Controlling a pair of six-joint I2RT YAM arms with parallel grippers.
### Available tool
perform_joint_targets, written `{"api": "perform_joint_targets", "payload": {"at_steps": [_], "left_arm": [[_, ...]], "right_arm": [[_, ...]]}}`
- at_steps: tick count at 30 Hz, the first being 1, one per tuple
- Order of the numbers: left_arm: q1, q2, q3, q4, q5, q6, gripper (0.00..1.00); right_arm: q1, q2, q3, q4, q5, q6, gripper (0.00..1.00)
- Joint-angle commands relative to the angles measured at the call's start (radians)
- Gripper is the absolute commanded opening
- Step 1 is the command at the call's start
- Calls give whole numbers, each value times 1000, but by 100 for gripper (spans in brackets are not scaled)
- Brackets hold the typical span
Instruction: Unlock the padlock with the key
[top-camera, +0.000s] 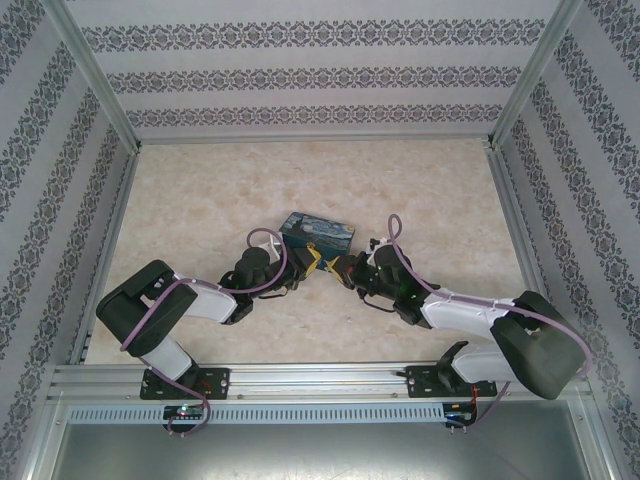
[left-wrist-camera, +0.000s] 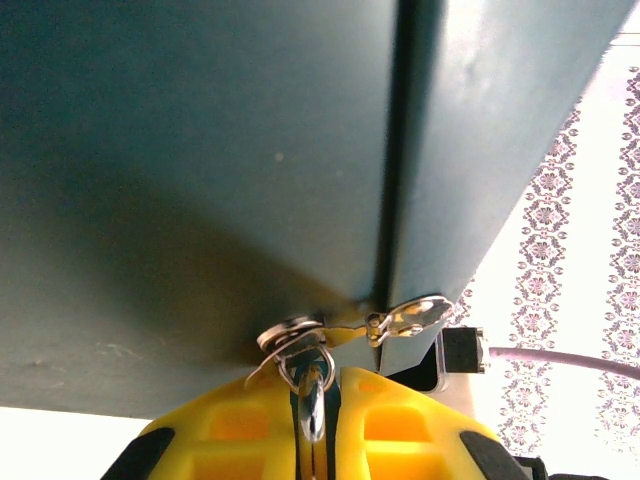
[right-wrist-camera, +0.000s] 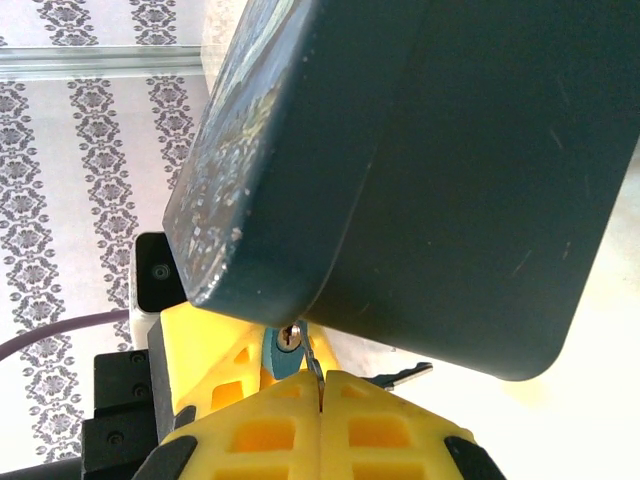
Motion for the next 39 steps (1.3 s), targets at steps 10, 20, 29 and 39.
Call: {"api": "perform_joint_targets", "payload": {"at_steps": [10,20,29,39], "left_arm": [[-13,-32,15,27,-3,25,0],[-16,-19,11,24,-6,30,0],[-17,-18,14,25,-7,33,0],[-18,-24,24,30,6,21,0]], "right_arm": [[4,10,36,32,8,-12,0],[3,-20,34,15,13,-17,0],[5,-19,36,14,12,-18,0],[10,16,46,36,-3,-25,0]]}}
